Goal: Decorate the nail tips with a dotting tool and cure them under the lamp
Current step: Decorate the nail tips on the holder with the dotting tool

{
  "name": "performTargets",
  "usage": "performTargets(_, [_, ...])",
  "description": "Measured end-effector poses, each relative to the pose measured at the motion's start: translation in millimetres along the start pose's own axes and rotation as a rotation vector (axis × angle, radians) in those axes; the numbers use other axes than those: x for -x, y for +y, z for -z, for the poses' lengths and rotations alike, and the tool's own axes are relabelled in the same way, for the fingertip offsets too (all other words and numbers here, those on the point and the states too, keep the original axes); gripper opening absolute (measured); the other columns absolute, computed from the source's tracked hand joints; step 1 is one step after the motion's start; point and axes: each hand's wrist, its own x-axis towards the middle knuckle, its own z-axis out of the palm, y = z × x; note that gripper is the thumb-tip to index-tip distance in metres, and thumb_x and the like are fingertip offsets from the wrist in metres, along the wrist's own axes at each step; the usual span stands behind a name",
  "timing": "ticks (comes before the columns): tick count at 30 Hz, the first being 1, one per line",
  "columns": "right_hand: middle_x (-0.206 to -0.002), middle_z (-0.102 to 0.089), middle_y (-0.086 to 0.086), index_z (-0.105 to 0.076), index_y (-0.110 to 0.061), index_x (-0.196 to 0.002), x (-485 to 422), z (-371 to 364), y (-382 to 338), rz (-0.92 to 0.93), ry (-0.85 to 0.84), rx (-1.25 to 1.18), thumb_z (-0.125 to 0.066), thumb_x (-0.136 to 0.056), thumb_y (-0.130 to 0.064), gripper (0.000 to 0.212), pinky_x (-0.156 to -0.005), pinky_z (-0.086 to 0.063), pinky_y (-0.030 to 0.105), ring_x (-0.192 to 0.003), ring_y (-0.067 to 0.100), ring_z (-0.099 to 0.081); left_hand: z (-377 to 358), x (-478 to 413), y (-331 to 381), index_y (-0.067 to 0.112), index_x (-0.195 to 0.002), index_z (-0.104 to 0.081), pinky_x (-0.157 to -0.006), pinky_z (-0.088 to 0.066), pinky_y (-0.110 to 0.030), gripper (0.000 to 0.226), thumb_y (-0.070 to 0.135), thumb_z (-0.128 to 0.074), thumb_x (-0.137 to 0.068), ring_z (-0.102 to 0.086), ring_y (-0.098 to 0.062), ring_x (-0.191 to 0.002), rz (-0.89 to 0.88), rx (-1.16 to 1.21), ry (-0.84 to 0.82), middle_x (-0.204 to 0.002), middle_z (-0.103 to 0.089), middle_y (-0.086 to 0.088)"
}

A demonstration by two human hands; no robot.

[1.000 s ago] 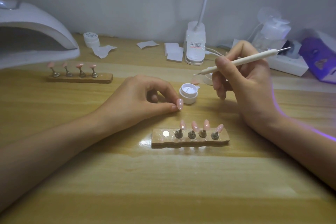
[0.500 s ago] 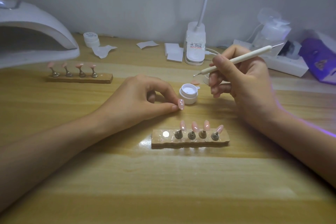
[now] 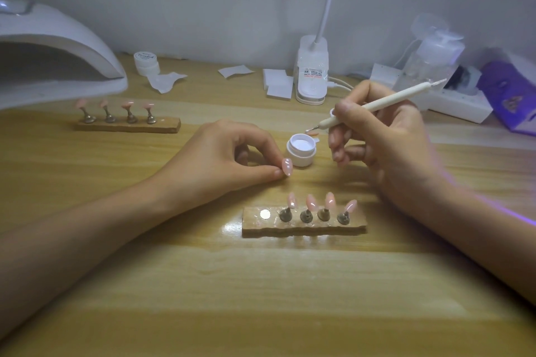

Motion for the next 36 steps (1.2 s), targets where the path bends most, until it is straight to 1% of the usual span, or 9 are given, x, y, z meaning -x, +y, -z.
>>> performTargets(2, [-0.062, -0.063, 0.008, -0.052, -0.017, -0.075, 5, -4, 1, -0.037, -0.026, -0.058, -0.061, -0.091, -0.016, 0.018, -0.045, -0.047, 0.023, -0.05, 0.019, -0.058, 0, 0, 0, 0.038, -0.07, -0.072, -0.053, -0.035, -0.005, 0.022, 0.018, -0.081, -0.078, -0.042, -0.001, -0.054, -0.003, 0.013, -0.002, -0.071, -0.067, 0.025])
performTargets(6, [-0.062, -0.062, 0.011, -0.052, -0.019, -0.07, 10, -10, 5, -0.085, -0.063, -0.046, -0.061, -0.088, -0.015, 0.021, -0.045, -0.047, 0.025, -0.052, 0.019, -0.058, 0, 0, 0, 0.036, -0.071, -0.072, -0.054, -0.034, -0.001, 0.023, 0.015, -0.08, -0.079, -0.048, 0.005, -0.052, -0.012, -0.001, 0.0, -0.07, -0.067, 0.026])
performTargets(10, [-0.061, -0.063, 0.008, -0.052, -0.018, -0.07, 10, -11, 6, -0.109, -0.085, -0.012, -0.061, -0.087, -0.015, 0.02, -0.045, -0.047, 0.023, -0.051, 0.018, -0.058, -1, 1, 3, 0.025, -0.074, -0.073, -0.059, -0.036, 0.003, 0.02, 0.006, -0.079, -0.079, -0.056, 0.015, -0.058, -0.039, 0.011, -0.01, -0.066, -0.064, 0.028])
performTargets(14, [-0.062, -0.064, 0.009, -0.054, -0.019, -0.068, 11, -12, 6, -0.117, -0.099, 0.012, -0.062, -0.088, -0.014, 0.022, -0.045, -0.046, 0.023, -0.052, 0.019, -0.058, -1, 0, 2, 0.026, -0.075, -0.073, -0.058, -0.036, 0.002, 0.02, 0.008, -0.08, -0.079, -0.056, 0.013, -0.058, -0.037, -0.008, 0.0, -0.066, -0.063, 0.029])
performTargets(22, [-0.061, -0.064, 0.008, -0.051, -0.013, -0.074, 12, -13, 5, -0.133, -0.114, 0.05, -0.06, -0.093, -0.007, 0.022, -0.046, -0.048, 0.023, -0.05, 0.018, -0.058, -1, 0, 3, 0.029, -0.073, -0.072, -0.058, -0.035, 0.002, 0.023, 0.008, -0.08, -0.078, -0.056, 0.014, -0.058, -0.047, -0.002, -0.002, -0.066, -0.064, 0.028])
performTargets(27, [-0.063, -0.064, 0.009, -0.052, -0.013, -0.074, 12, -13, 5, -0.138, -0.12, 0.053, -0.06, -0.093, -0.006, 0.022, -0.046, -0.048, 0.024, -0.05, 0.019, -0.058, -2, 0, 2, 0.026, -0.074, -0.072, -0.058, -0.036, 0.002, 0.022, 0.006, -0.079, -0.079, -0.056, 0.014, -0.057, -0.043, 0.015, -0.006, -0.066, -0.064, 0.028])
performTargets(33, [-0.062, -0.064, 0.008, -0.052, -0.014, -0.074, 12, -14, 4, -0.145, -0.119, 0.065, -0.059, -0.094, -0.005, 0.024, -0.046, -0.048, 0.024, -0.05, 0.019, -0.058, -1, 0, 3, 0.029, -0.073, -0.072, -0.058, -0.036, 0.002, 0.023, 0.008, -0.08, -0.078, -0.056, 0.013, -0.058, -0.04, 0.01, -0.002, -0.067, -0.065, 0.028])
performTargets(36, [-0.061, -0.064, 0.008, -0.052, -0.013, -0.074, 12, -14, 4, -0.148, -0.119, 0.067, -0.059, -0.094, -0.004, 0.024, -0.046, -0.048, 0.024, -0.05, 0.018, -0.058, -1, -1, 3, 0.027, -0.073, -0.073, -0.058, -0.036, 0.002, 0.022, 0.007, -0.08, -0.078, -0.056, 0.013, -0.058, -0.038, 0.012, -0.002, -0.067, -0.064, 0.028])
